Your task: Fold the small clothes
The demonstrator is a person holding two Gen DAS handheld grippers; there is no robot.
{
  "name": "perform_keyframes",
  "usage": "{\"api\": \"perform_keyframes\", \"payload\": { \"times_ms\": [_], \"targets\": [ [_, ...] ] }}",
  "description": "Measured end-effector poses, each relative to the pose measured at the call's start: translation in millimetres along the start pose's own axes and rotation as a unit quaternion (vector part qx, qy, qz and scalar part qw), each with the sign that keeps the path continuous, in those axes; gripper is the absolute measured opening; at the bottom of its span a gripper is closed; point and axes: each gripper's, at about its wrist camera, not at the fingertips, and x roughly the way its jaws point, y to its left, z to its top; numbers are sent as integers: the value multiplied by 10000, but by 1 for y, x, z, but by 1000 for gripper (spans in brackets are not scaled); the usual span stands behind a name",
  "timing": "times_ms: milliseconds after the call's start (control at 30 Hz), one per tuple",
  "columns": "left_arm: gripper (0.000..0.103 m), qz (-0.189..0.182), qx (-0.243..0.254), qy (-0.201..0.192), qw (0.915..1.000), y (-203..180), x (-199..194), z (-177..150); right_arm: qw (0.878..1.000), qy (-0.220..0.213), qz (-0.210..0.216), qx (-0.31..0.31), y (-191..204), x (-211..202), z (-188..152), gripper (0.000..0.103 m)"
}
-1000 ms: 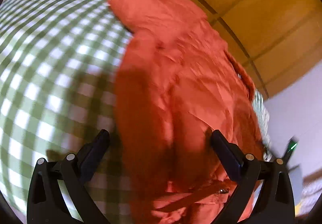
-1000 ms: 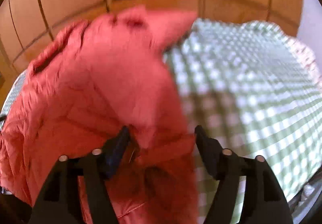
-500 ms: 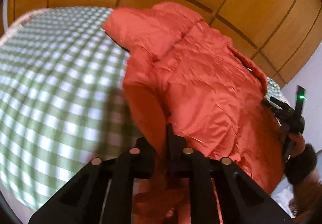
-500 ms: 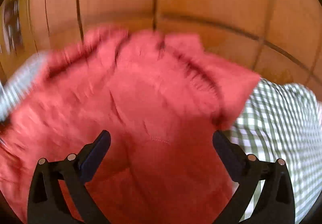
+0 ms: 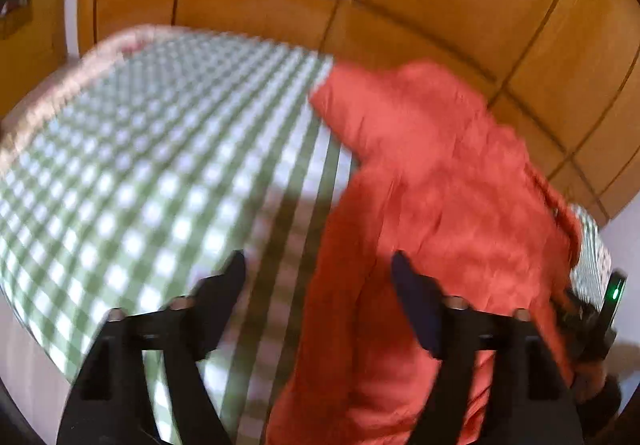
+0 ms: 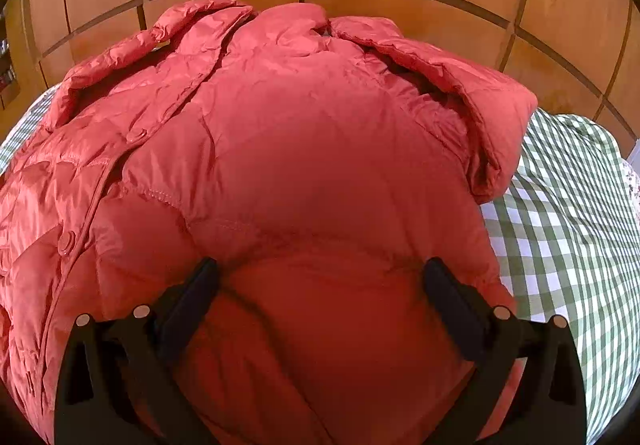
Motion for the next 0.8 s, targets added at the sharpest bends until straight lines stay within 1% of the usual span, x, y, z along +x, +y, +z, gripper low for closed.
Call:
{"api": "perform_keyframes", "payload": {
  "times_ms": [33,67,133,200,267,300,333,400,433,467,533,567,600,633,667,700,733,767,800],
  "targets": [
    [79,53,121,-141,9998,-7,-4,9,10000,-27,7,9,-1,1,1,101],
    [86,142,255,-245,9993,-15,-5,17,10000,-54,8,18,2,-2,-3,101],
    [91,289,655,-469,9963,-42,-3,36,10000,-85,11,30,2,-4,-6,101],
    [91,388,1137,-573,9911,-77,9,54,9999,-106,20,43,3,-4,-7,101],
    [94,570,1708,-604,9818,-115,29,67,9999,-120,29,50,2,-4,-7,101],
    [94,649,1895,-600,9779,-129,38,70,9999,-125,27,53,2,-4,-7,101],
    [94,825,2197,-596,9702,-150,55,74,9999,-133,28,55,2,-4,-7,101],
    [94,1225,2671,-601,9539,-173,84,76,9999,-140,30,56,2,-4,-7,101],
    [94,1501,2935,-606,9422,-185,103,75,9999,-142,36,58,2,-4,-7,101],
    [94,1665,3113,-546,9340,-192,122,72,9999,-145,46,67,2,-4,-7,101],
    [93,1877,3223,-435,9268,-194,146,70,9998,-146,76,87,1,-4,-7,101],
    [85,2105,3244,-428,9212,-191,160,70,9998,-148,85,93,0,-4,-7,101],
    [76,2258,3224,-424,9183,-187,167,71,9998,-150,97,100,0,-3,-7,101],
    [54,2368,3171,-399,9175,-181,173,73,9998,-152,103,105,0,-3,-7,101],
    [34,2432,3061,-357,9197,-173,176,76,9998,-154,113,111,0,-3,-7,101],
    [29,2411,2869,-362,9264,-162,174,80,9997,-154,126,118,-1,-2,-7,101],
    [23,2371,2685,-450,9326,-153,168,84,9997,-152,140,129,-1,-1,-6,101],
    [17,2336,2466,-647,9383,-142,157,87,9997,-149,150,135,-2,-1,-6,101],
    [16,2330,2319,-830,9408,-135,146,89,9997,-147,154,140,-2,0,-6,101]
  ]
}}
